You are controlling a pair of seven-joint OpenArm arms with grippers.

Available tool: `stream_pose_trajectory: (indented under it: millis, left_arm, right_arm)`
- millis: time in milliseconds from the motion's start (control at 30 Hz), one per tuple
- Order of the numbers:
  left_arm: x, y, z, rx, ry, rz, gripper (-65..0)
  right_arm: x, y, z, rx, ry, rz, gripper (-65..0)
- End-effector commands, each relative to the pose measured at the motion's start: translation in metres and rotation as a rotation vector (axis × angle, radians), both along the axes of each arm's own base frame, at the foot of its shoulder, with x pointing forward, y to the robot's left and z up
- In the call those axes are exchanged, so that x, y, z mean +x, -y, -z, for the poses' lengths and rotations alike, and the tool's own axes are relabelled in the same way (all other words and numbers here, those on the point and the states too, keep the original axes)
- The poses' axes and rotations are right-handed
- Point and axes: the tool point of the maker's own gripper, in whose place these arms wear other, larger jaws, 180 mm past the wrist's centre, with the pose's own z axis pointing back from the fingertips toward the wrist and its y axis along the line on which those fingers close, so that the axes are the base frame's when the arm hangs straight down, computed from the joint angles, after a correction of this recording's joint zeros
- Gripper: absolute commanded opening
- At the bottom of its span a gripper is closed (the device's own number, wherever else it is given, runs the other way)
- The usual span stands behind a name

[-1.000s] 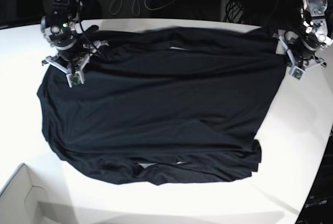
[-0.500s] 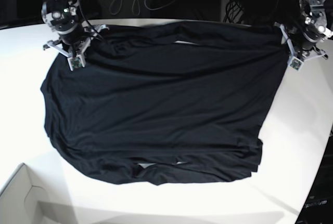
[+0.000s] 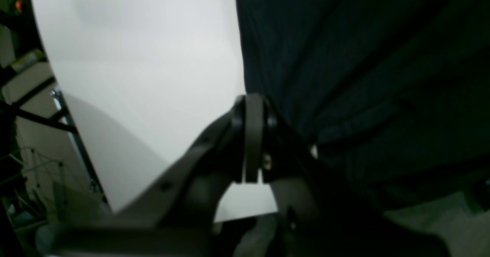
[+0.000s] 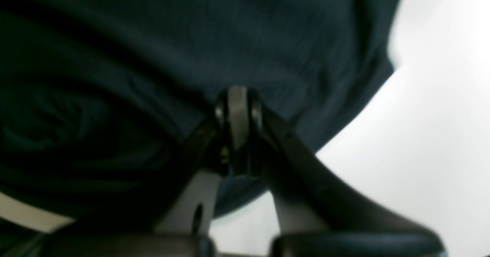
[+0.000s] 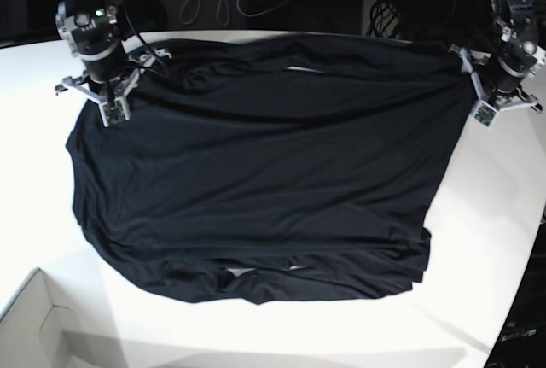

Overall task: Layout the t-shirt on the table in an organized manner, then fold the t-shirt properly
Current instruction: 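Hold the shirt corners with both grippers and stretch them outward, then slide both grippers along the shirt sides toward the hem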

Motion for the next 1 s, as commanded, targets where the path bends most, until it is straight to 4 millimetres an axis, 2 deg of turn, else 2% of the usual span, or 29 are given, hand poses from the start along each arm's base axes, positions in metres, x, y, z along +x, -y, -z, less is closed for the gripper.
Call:
stream_pose_trajectory:
  millis: [0,167,367,467,500,567,633,733,867,967]
  left_arm:
    - [0.009,0.001,-0.012,0.003,0.047,0.005,-64.9]
    - [0.041,0.013,-0.031,-0.033,0.146,-0.003,-64.9]
    - [0.115,0.043,-0.049,-0.134,0.272,-0.024,-64.9]
    - [0.140,0.052,-0.032,-0.131,0.225,-0.027,-64.9]
    - [0.144,0.056,-0.020,-0.129,0.190,-0.024,-64.9]
    - [0.148,0.057,0.007,-0.134,0.109,-0.031,-64.9]
    - [0.149,0.057,0.025,-0.159,0.058,-0.048,-64.9]
    - [0.140,0.050,0.049,-0.177,-0.017,-0.069,-65.0]
    - [0.119,0.038,0.063,-0.155,-0.068,-0.080,-65.0]
    - [0.104,0.019,0.059,-0.137,-0.051,-0.121,-65.0]
  right_arm:
    - [0.004,0.001,-0.010,-0.006,0.034,-0.003,-65.0]
    - [0.005,0.000,-0.010,-0.004,0.037,-0.006,-65.0]
    - [0.005,-0.003,-0.009,0.001,0.035,-0.011,-65.0]
    - [0.006,-0.003,-0.010,-0.002,0.035,-0.016,-65.0]
    - [0.006,-0.003,-0.010,-0.004,0.035,-0.016,-65.0]
    - [0.006,0.000,-0.010,-0.011,0.035,-0.018,-65.0]
    - [0.005,0.002,-0.010,-0.018,0.031,-0.021,-65.0]
    - [0.005,0.002,-0.010,-0.020,0.029,-0.019,-65.0]
    - [0.005,0.002,-0.010,-0.020,0.031,-0.019,-65.0]
    - [0.006,0.002,-0.010,-0.019,0.034,-0.021,-65.0]
